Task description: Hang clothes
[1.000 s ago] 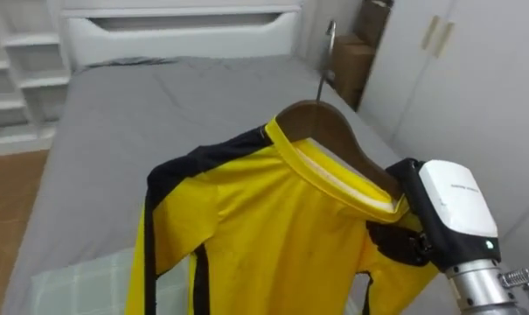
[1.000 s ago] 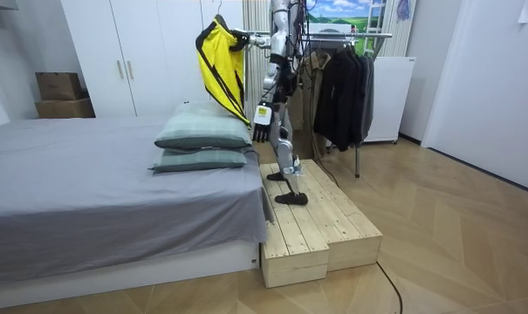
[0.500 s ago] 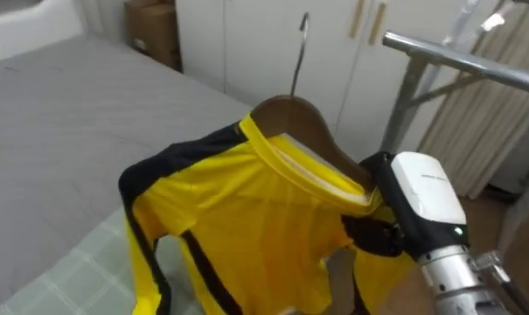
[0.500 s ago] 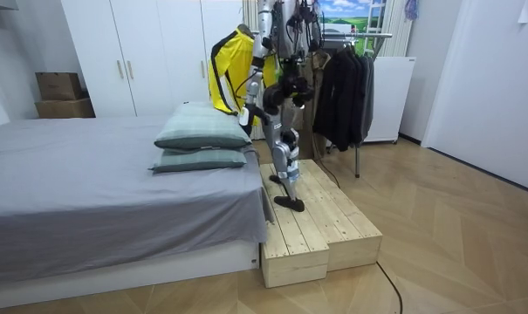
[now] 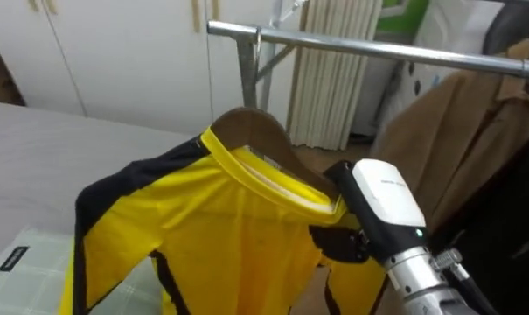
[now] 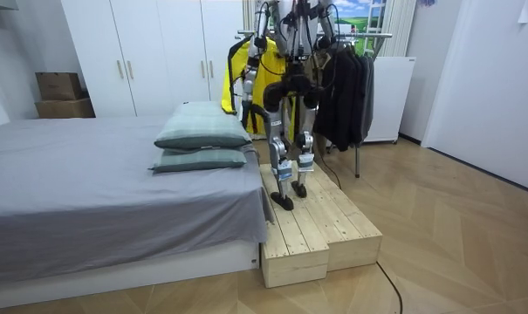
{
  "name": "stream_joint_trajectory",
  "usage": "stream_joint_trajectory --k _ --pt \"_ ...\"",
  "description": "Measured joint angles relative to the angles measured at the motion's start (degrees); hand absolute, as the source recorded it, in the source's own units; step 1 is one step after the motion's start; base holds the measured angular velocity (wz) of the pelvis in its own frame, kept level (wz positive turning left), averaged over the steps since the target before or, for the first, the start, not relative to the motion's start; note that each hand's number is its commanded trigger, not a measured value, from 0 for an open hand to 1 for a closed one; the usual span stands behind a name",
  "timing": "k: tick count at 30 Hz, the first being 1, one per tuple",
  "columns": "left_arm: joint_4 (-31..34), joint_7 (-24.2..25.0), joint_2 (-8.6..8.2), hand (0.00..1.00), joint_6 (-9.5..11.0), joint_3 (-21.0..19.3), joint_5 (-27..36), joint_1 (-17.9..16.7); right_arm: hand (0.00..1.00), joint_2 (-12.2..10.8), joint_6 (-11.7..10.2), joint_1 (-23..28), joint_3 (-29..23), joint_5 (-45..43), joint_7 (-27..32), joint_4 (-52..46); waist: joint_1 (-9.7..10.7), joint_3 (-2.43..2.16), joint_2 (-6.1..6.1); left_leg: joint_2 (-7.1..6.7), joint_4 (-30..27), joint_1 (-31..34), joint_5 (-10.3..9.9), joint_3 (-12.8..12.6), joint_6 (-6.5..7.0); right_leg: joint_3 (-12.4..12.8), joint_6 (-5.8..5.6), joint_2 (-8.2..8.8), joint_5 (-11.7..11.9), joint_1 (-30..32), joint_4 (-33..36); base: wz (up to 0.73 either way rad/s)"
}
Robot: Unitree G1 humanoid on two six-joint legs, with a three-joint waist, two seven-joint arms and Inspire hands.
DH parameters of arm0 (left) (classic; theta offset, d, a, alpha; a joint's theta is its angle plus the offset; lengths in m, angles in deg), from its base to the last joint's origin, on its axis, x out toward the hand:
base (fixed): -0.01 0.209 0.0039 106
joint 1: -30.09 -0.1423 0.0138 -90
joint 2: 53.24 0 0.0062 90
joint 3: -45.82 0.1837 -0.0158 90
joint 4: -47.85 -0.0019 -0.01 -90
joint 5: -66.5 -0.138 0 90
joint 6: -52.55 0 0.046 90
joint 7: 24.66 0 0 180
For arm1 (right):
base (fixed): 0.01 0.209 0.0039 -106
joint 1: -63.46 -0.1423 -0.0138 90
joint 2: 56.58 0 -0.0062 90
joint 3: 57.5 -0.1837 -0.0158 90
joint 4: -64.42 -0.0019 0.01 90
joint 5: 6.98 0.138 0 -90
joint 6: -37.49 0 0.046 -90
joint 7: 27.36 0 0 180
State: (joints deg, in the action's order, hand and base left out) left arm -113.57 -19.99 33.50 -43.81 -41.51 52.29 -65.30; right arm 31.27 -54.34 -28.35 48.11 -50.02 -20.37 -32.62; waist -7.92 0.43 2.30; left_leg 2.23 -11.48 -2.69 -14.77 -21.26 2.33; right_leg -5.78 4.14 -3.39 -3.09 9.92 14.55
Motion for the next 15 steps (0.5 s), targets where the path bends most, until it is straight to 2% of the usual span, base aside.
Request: stream_joint_trajectory --k 1,2,5,9,12,15 --pt "0.3 0.0 -0.16 0.00 -0.2 0.4 -0.1 0.7 1.00 -0.1 0.1 0.0 0.0 -0.2 -0.1 0.0 0.5 -0.08 0.22 -0.02 0.0 0.0 0.0 -0.2 -0.04 -1.9 0.17 0.45 0.1 0.0 0.0 -0.13" --pt "1.4 0.0 -0.36 0.00 -0.3 0.4 -0.1 1.1 1.00 -0.1 0.2 0.0 -0.1 -0.2 -0.1 0.0 1.3 -0.04 0.12 -0.05 0.0 -0.2 0.0 -0.2 -0.05 -2.0 0.31 0.42 0.2 0.0 0.0 -0.07" --pt "5.1 -0.4 -0.54 0.00 0.2 0.6 -0.1 1.2 1.00 -0.3 0.1 0.0 -0.5 0.4 -0.3 0.0 1.9 0.16 -0.14 0.05 -0.2 -0.2 0.1 -0.2 -0.19 -2.0 0.44 0.26 0.2 0.0 0.1 -0.03" --pt "6.5 -1.9 -0.69 0.00 0.5 2.2 0.9 0.6 1.00 -0.1 0.0 -0.1 -1.6 2.6 -0.7 0.0 2.7 0.48 -0.64 0.51 -1.7 -0.1 -0.4 0.0 -0.70 -2.3 0.75 0.14 0.0 0.0 0.3 0.02" --pt "7.0 -3.3 -1.08 0.00 1.1 1.9 1.1 0.1 1.00 -0.2 -0.7 -0.1 -1.7 2.9 -0.9 0.0 2.9 0.51 -0.68 0.46 -1.8 0.0 -0.5 0.0 -0.80 -1.6 1.13 -0.05 -0.3 0.8 0.8 -0.07" --pt "7.0 -5.4 -1.45 0.00 2.9 1.3 1.3 -1.3 1.00 0.1 -1.4 -0.1 -2.0 2.8 -0.9 0.0 3.0 0.49 -0.67 0.05 -2.1 -0.1 -0.7 -0.3 -1.11 0.6 1.38 -0.72 -0.6 1.2 0.9 -0.14"
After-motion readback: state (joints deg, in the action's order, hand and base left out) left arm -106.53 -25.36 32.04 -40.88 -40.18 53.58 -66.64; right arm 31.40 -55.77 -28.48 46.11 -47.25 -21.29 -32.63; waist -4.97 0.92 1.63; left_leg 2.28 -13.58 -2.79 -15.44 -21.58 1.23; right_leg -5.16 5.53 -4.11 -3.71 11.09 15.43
